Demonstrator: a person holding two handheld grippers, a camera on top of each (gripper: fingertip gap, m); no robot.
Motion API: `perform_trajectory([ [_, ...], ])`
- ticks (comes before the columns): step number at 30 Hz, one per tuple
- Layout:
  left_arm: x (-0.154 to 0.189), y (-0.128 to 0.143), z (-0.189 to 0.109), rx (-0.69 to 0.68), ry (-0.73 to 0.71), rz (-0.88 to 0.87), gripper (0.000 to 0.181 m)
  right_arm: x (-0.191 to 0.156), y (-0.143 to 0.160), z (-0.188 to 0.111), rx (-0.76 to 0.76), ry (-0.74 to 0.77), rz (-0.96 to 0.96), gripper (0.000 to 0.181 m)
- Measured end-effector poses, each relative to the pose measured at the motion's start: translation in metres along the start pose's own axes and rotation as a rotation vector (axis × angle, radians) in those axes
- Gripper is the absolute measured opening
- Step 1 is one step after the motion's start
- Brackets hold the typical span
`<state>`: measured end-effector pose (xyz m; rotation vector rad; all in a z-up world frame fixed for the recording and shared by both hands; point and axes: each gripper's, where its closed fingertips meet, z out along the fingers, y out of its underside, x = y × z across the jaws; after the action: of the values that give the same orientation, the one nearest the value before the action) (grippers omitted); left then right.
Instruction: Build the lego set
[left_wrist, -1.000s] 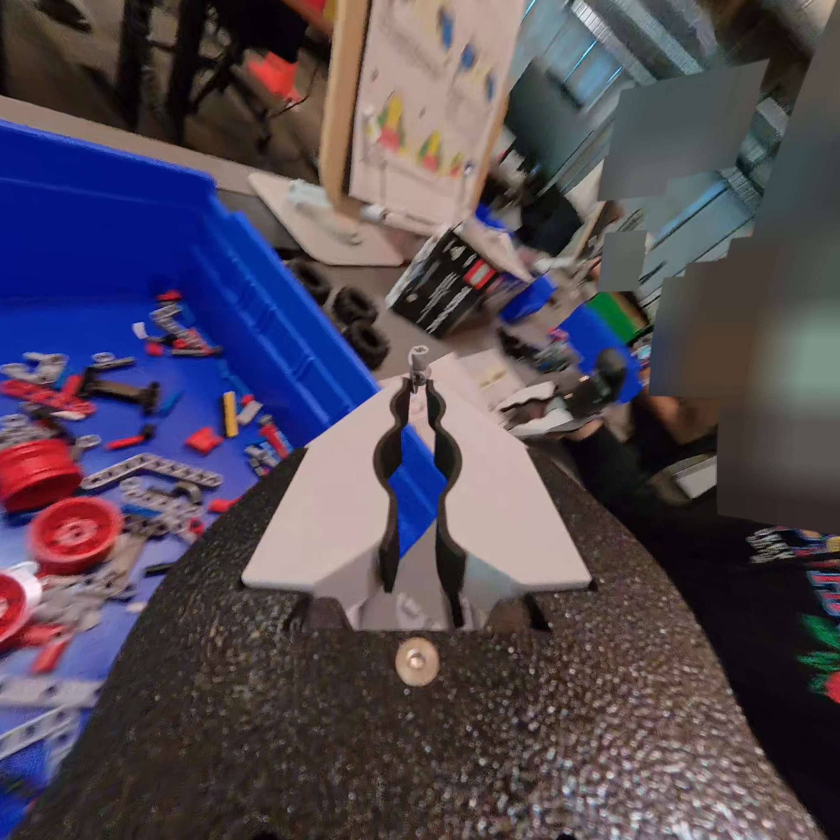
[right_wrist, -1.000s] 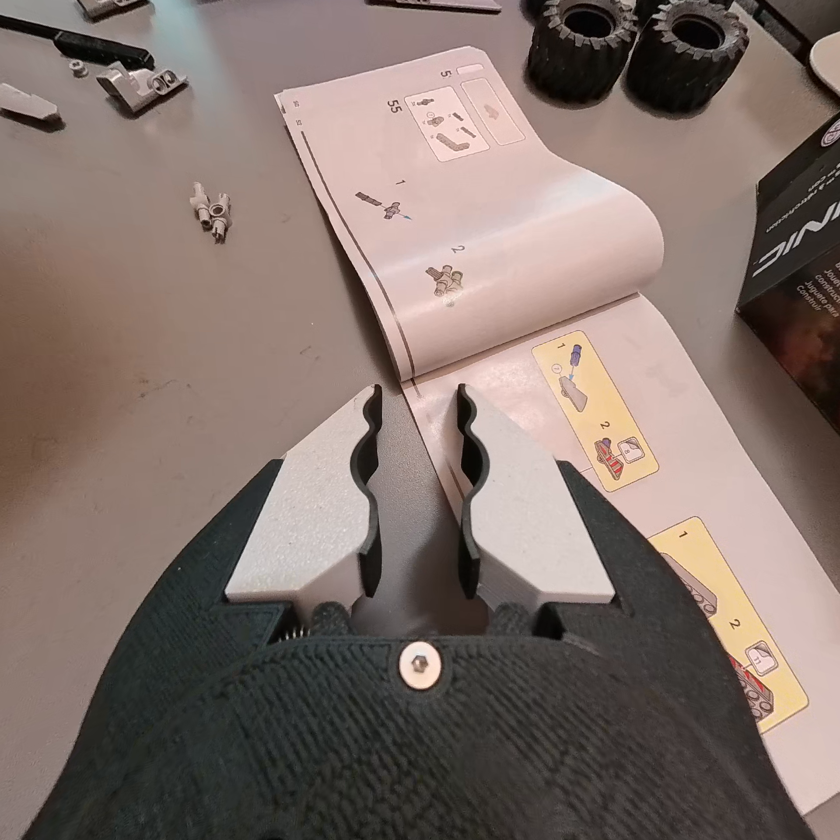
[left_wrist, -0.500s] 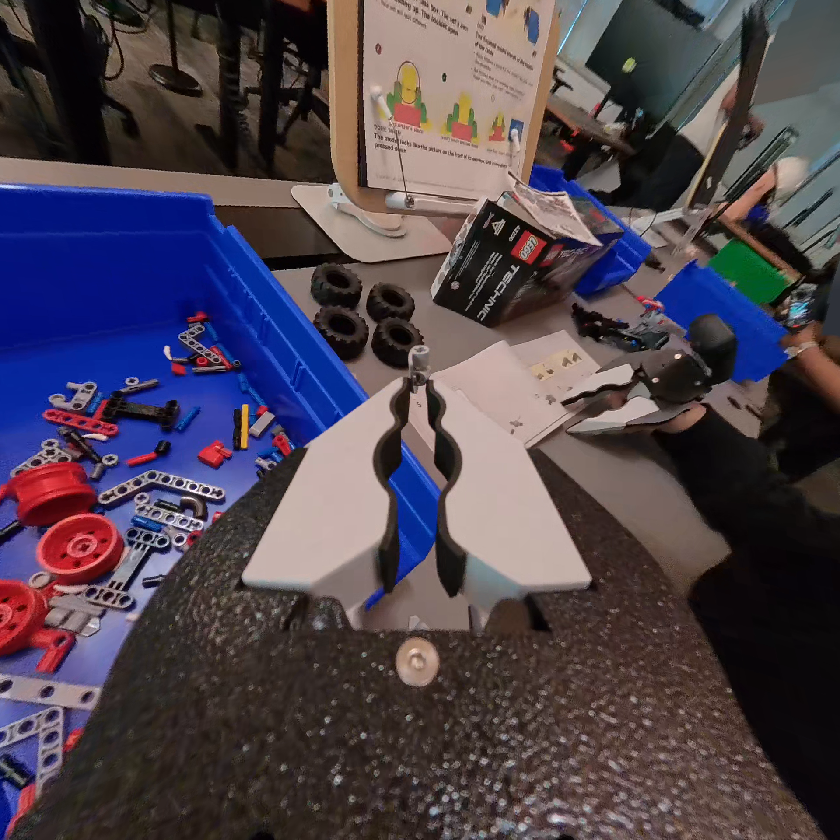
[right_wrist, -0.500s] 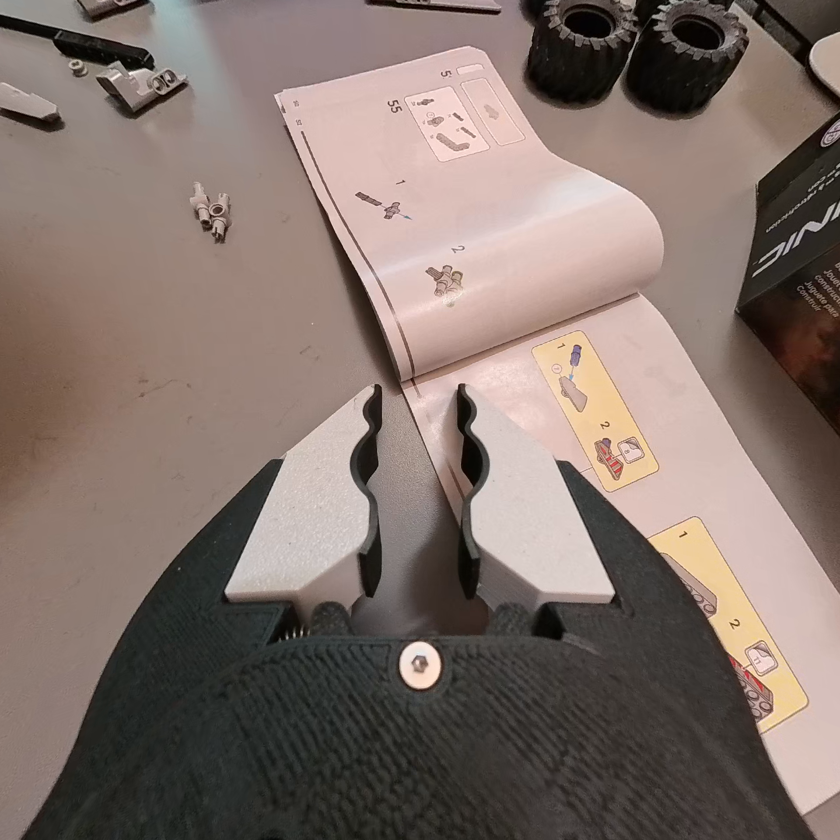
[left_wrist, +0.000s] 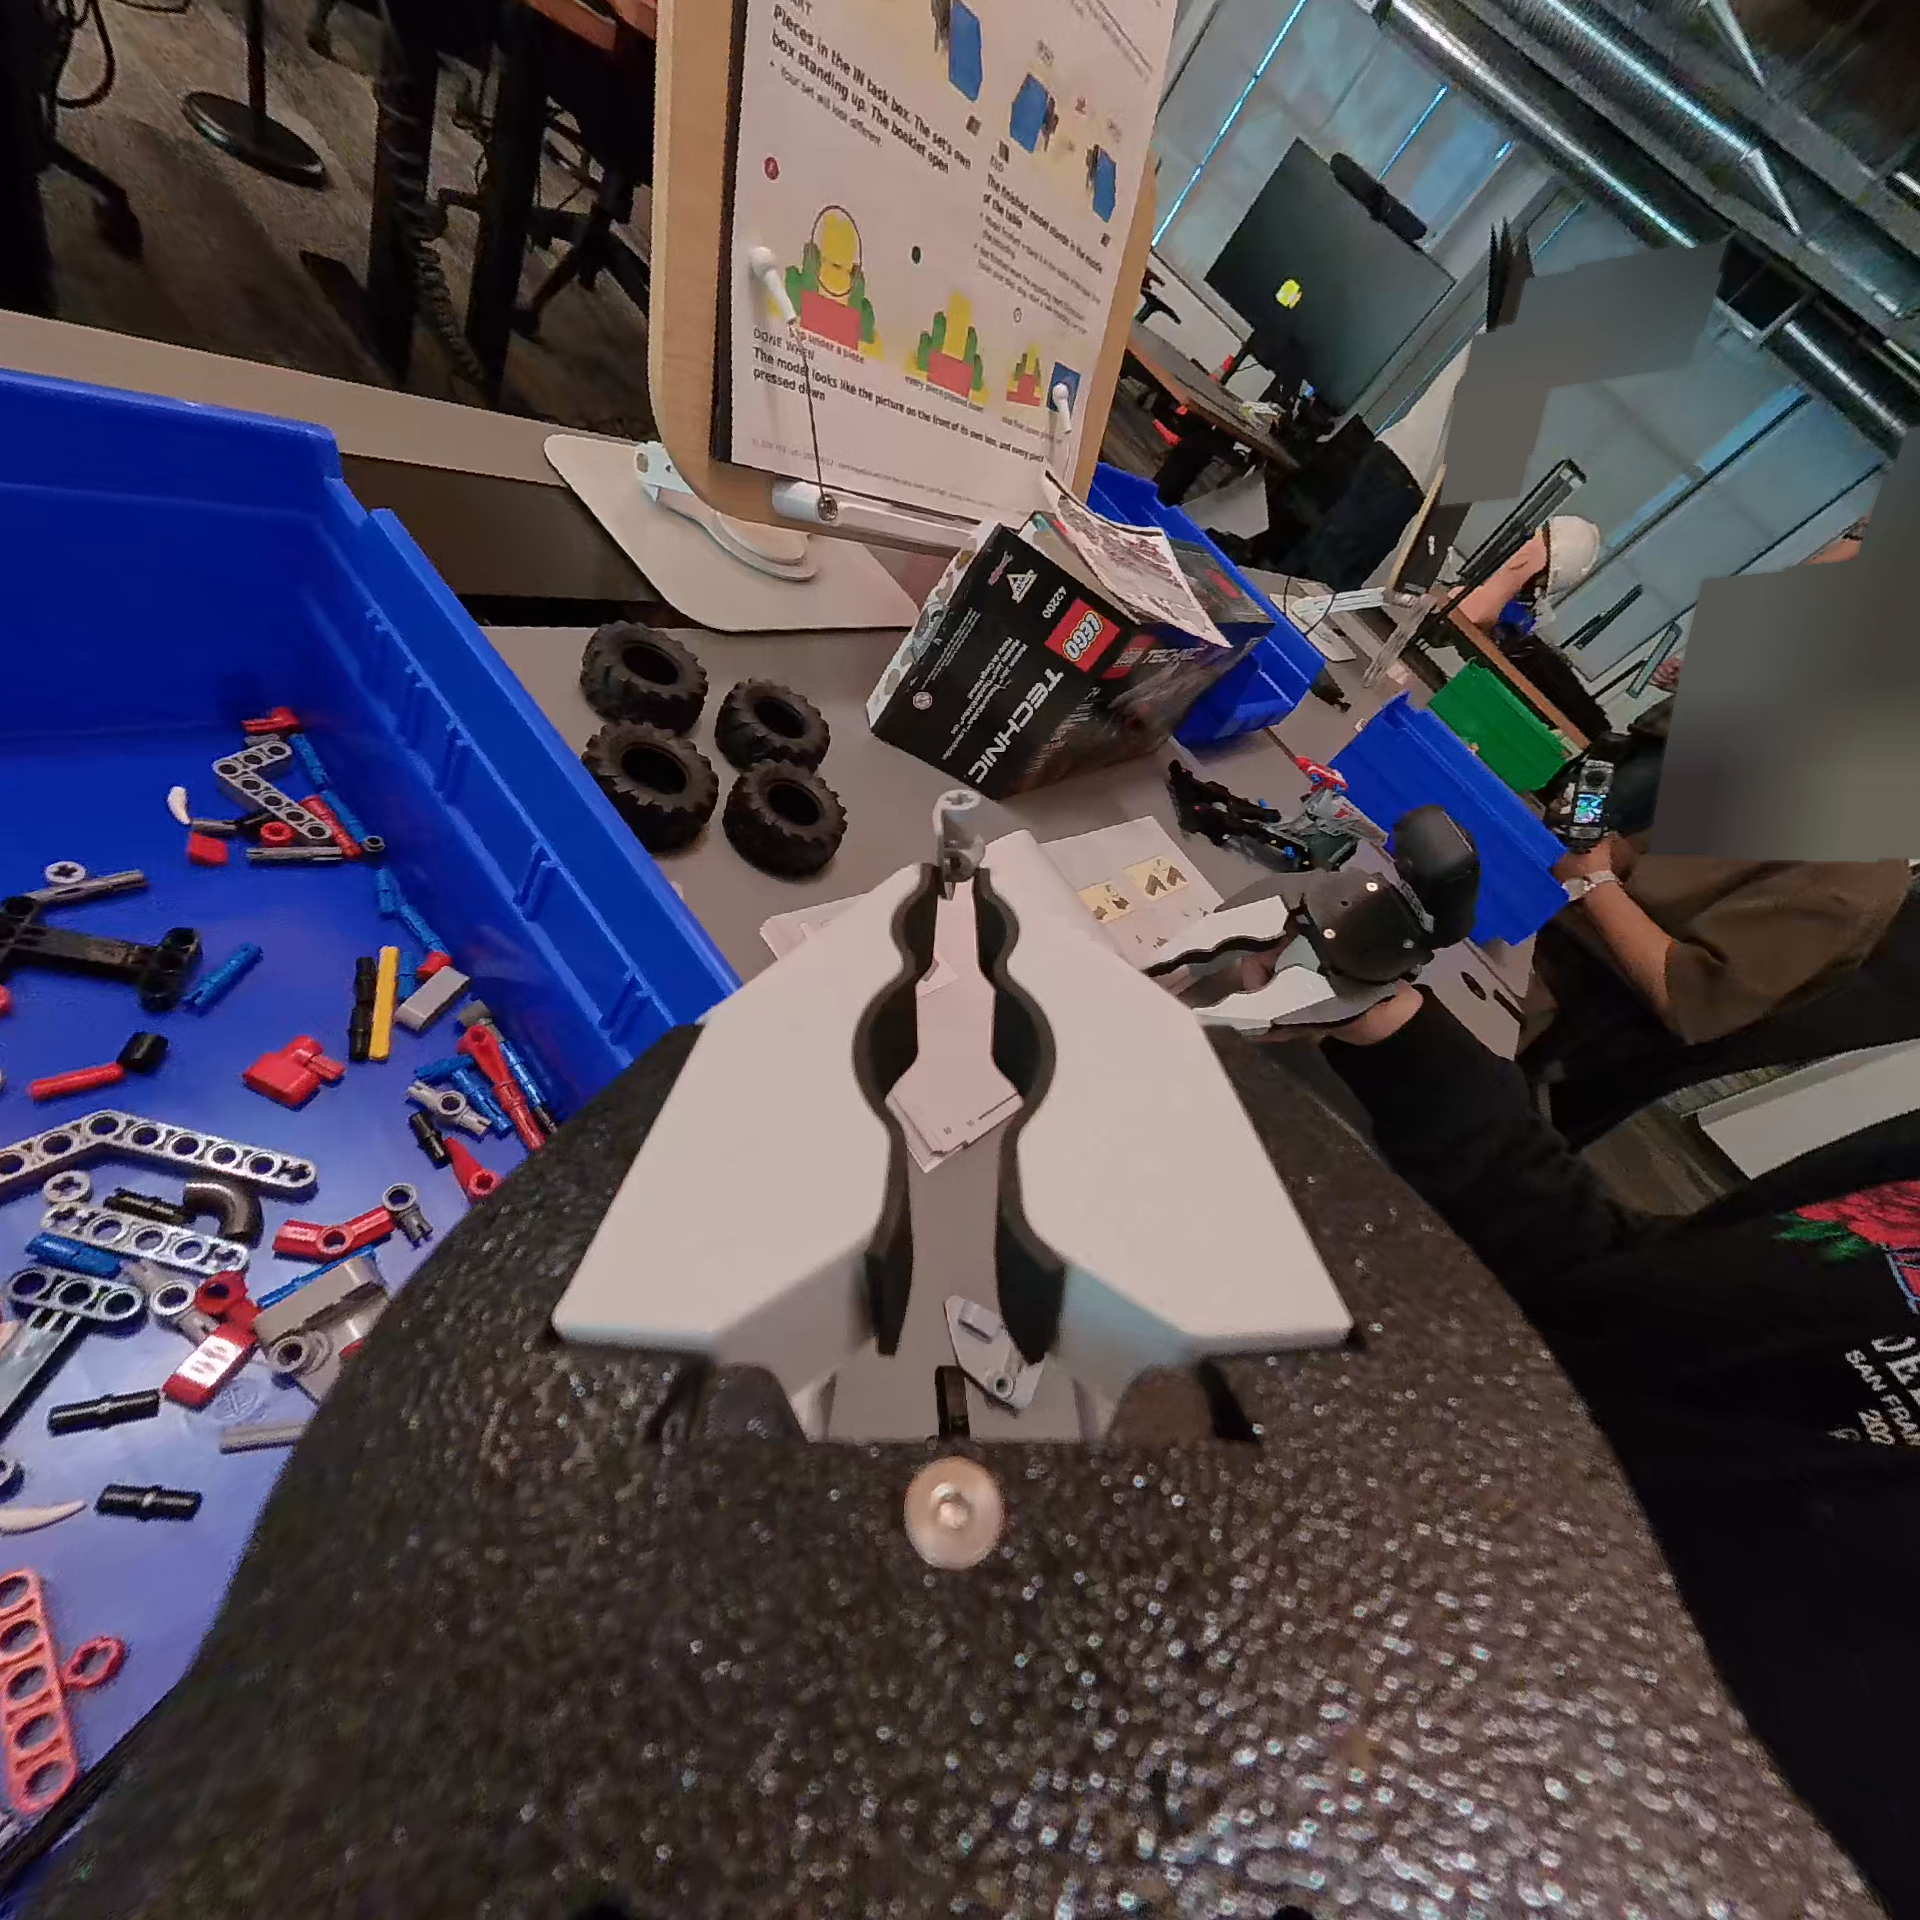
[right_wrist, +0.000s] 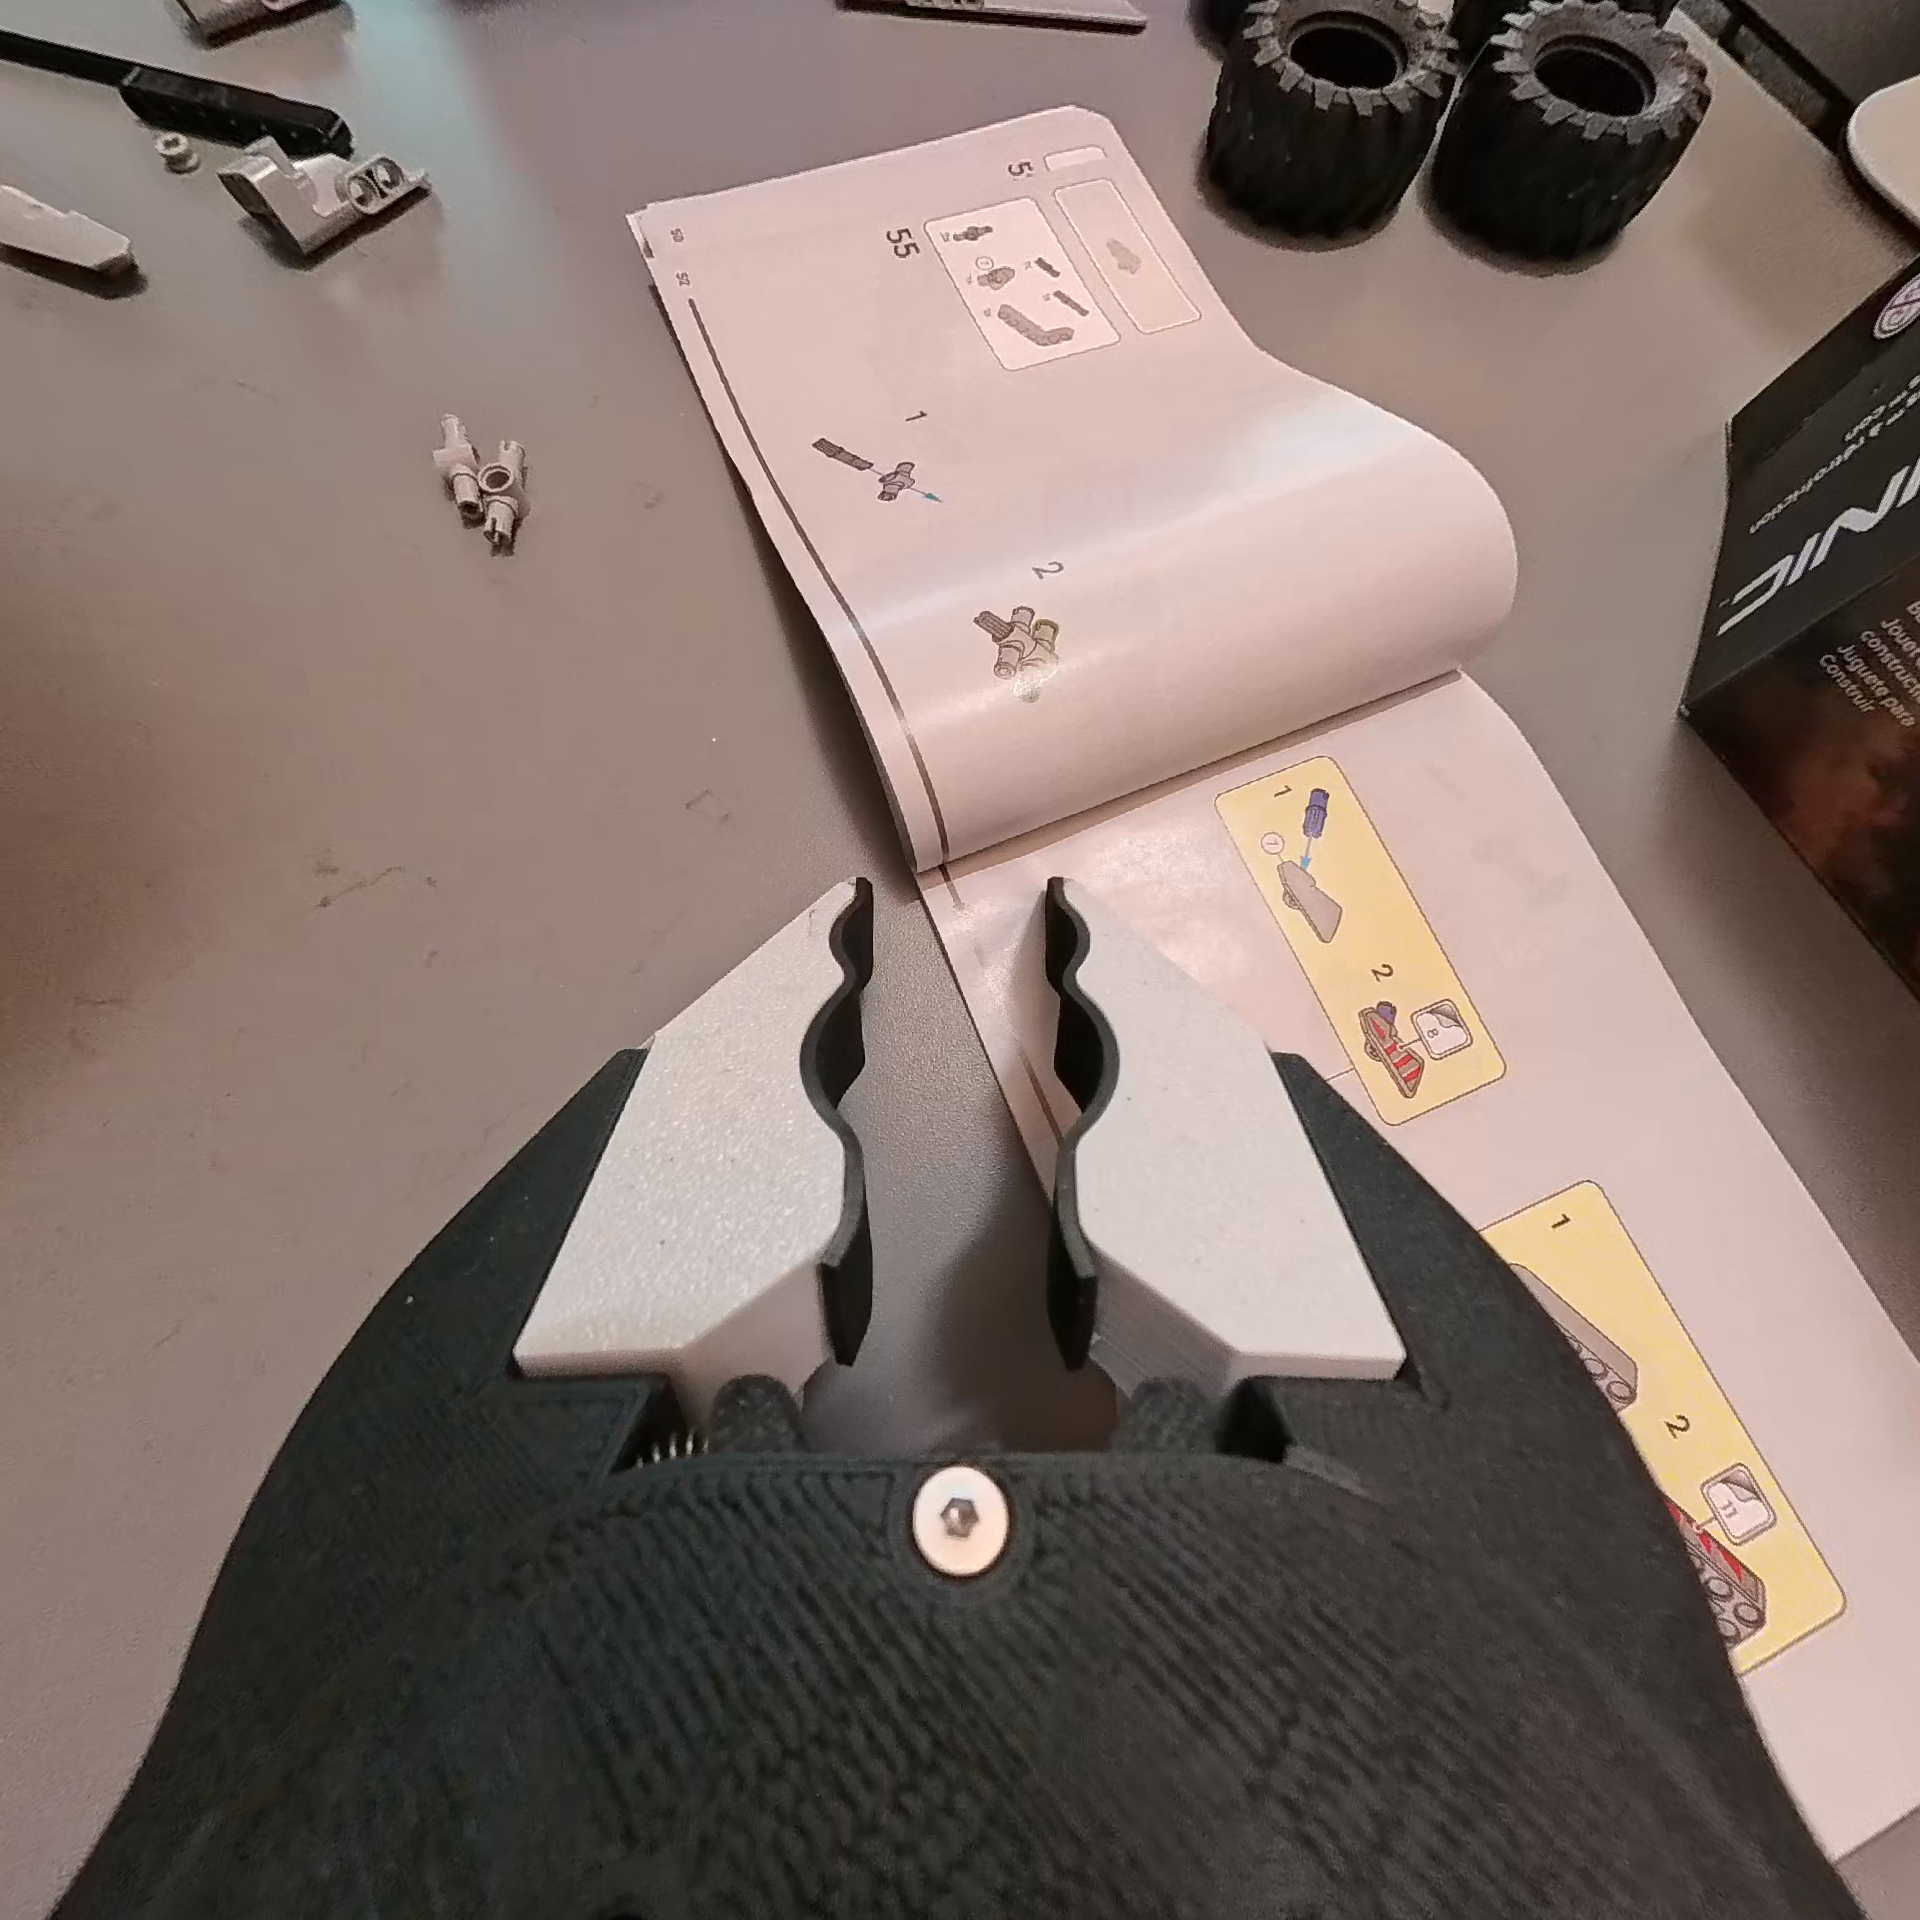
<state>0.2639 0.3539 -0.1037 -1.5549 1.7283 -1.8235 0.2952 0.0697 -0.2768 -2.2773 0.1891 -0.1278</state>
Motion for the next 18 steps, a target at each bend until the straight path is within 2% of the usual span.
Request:
perform_trajectory([
  [7,0.001,0.0,0.002,-0.002,0.01,-0.005,0.005,0.0,0.0,0.0,0.0,-0.001,0.001,0.032],
  [18,-0.023,0.011,-0.006,-0.09,-0.105,0.051,0.004,0.0,0.0,0.0,0.0,-0.001,0.005,0.031],
])
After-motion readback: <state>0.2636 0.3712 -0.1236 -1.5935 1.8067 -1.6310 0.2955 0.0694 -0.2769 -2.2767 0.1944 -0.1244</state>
